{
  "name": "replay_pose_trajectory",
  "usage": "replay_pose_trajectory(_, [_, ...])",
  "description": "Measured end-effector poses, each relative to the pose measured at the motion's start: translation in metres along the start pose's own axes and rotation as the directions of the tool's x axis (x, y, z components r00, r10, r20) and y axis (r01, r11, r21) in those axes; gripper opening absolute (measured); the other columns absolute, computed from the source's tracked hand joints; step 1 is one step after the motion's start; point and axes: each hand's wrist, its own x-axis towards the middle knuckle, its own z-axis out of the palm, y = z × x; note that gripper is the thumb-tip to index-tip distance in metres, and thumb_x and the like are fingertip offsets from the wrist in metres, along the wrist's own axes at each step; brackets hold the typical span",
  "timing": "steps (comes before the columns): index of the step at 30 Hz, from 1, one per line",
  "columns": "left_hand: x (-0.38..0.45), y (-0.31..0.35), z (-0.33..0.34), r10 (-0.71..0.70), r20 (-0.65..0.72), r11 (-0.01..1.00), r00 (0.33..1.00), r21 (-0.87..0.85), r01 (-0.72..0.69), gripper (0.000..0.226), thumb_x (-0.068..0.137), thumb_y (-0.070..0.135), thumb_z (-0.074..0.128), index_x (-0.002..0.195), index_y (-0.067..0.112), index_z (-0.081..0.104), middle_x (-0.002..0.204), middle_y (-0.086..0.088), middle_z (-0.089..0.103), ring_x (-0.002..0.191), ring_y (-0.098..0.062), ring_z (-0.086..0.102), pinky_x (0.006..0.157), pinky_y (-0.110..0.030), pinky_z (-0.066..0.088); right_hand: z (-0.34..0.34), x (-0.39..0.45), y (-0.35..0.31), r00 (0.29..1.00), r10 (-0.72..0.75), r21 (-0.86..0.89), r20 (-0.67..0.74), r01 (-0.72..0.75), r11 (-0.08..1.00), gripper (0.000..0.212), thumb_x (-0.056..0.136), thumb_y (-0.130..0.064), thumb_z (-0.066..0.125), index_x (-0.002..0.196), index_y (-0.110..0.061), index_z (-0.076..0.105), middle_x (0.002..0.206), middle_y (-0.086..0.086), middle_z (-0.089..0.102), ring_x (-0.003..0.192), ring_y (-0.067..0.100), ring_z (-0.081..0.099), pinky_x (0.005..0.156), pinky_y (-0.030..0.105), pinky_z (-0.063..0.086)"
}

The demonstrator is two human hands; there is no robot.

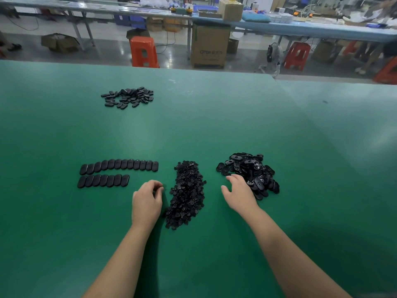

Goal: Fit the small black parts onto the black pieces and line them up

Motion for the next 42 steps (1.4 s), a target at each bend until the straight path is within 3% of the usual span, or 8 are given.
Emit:
replay_pose_trajectory(5, [0.0, 0.0, 0.001, 0.004, -0.006, 1.0, 1.0, -0.001, -0.004, 0.005, 0.096, 0.013, 0.064, 0.095, 0.017, 0.067, 0.086, 0.009, 0.064, 0.078, -0.013, 0.061, 0.087, -0.047, 0.053, 0.001, -0.004, -0.001, 0.997, -0.073, -0.024, 0.0, 0.073, 0.997, 0.042, 0.103, -0.03, 0.053, 0.144, -0.022, 0.048, 0.144, -0.003, 0.047, 0.108, 0.018, 0.061, 0.09, 0.035, 0.051])
replay_pose_trajectory(9, [0.0, -0.001, 0.001, -0.002, -0.004, 1.0, 1.0, 0.002, 0.002, 0.005, 0.096, 0.014, 0.064, 0.095, 0.018, 0.067, 0.087, 0.009, 0.064, 0.08, -0.014, 0.061, 0.087, -0.047, 0.052, 0.005, -0.005, 0.004, 0.996, -0.053, -0.112, -0.076, 0.045, 0.993, 0.047, 0.102, -0.03, 0.057, 0.147, -0.021, 0.046, 0.139, -0.004, 0.04, 0.076, 0.017, 0.056, 0.067, 0.028, 0.041])
replay_pose_trajectory(20, [0.001, -0.003, 0.0, -0.014, 0.013, 1.0, 1.0, 0.007, 0.014, 0.019, 0.098, 0.014, 0.061, 0.113, 0.013, 0.073, 0.106, 0.0, 0.072, 0.092, -0.016, 0.063, 0.094, -0.046, 0.051, 0.004, -0.006, -0.001, 0.994, -0.106, -0.2, -0.029, 0.099, 0.975, 0.028, 0.105, -0.029, 0.048, 0.126, -0.018, 0.063, 0.114, -0.001, 0.058, 0.091, 0.02, 0.063, 0.073, 0.03, 0.047])
replay_pose_trajectory(24, [0.001, -0.002, 0.0, -0.03, 0.014, 1.0, 0.999, -0.002, 0.03, 0.017, 0.098, 0.015, 0.061, 0.11, 0.015, 0.074, 0.105, 0.002, 0.073, 0.092, -0.015, 0.063, 0.094, -0.046, 0.052, 0.006, -0.005, -0.004, 0.999, 0.028, 0.248, -0.027, -0.02, 0.968, 0.027, 0.102, -0.014, 0.052, 0.127, -0.013, 0.064, 0.102, -0.002, 0.067, 0.071, 0.014, 0.069, 0.07, 0.026, 0.057])
replay_pose_trajectory(28, [0.001, -0.002, -0.001, -0.04, 0.011, 0.999, 0.999, -0.008, 0.04, 0.017, 0.098, 0.015, 0.061, 0.109, 0.015, 0.074, 0.103, 0.003, 0.073, 0.089, -0.016, 0.064, 0.091, -0.044, 0.053, 0.009, -0.009, -0.011, 0.989, 0.128, 0.732, 0.072, -0.14, 0.667, 0.04, 0.1, 0.002, 0.052, 0.138, -0.01, 0.057, 0.102, 0.006, 0.068, 0.073, 0.016, 0.071, 0.084, 0.038, 0.062])
replay_pose_trajectory(34, [-0.001, 0.0, -0.002, -0.101, 0.033, 0.993, 0.994, -0.064, 0.103, 0.02, 0.097, 0.014, 0.061, 0.11, 0.022, 0.074, 0.089, 0.008, 0.074, 0.069, -0.016, 0.061, 0.078, -0.038, 0.056, 0.02, -0.018, -0.015, 0.989, 0.125, 0.756, 0.081, -0.142, 0.639, 0.02, 0.096, -0.006, 0.063, 0.114, -0.011, 0.07, 0.086, 0.001, 0.069, 0.061, 0.007, 0.059, 0.061, 0.022, 0.053])
replay_pose_trajectory(39, [-0.001, 0.003, -0.005, -0.16, 0.026, 0.974, 0.987, -0.159, 0.162, 0.024, 0.095, 0.019, 0.066, 0.118, 0.026, 0.069, 0.095, 0.013, 0.075, 0.075, 0.002, 0.065, 0.069, -0.018, 0.048, 0.032, -0.025, -0.015, 0.995, 0.083, 0.668, -0.061, -0.021, 0.744, 0.016, 0.097, -0.01, 0.063, 0.105, -0.024, 0.063, 0.093, -0.004, 0.068, 0.066, 0.006, 0.064, 0.057, 0.018, 0.053])
replay_pose_trajectory(42, [0.0, 0.004, -0.005, -0.18, 0.044, 0.963, 0.983, -0.198, 0.186, 0.015, 0.093, 0.019, 0.069, 0.105, 0.027, 0.071, 0.09, 0.019, 0.072, 0.085, 0.009, 0.063, 0.078, -0.018, 0.052, 0.039, -0.029, -0.012, 0.992, 0.064, 0.602, -0.113, 0.017, 0.798, 0.014, 0.097, -0.012, 0.064, 0.104, -0.024, 0.064, 0.089, -0.002, 0.068, 0.064, 0.006, 0.064, 0.059, 0.018, 0.055])
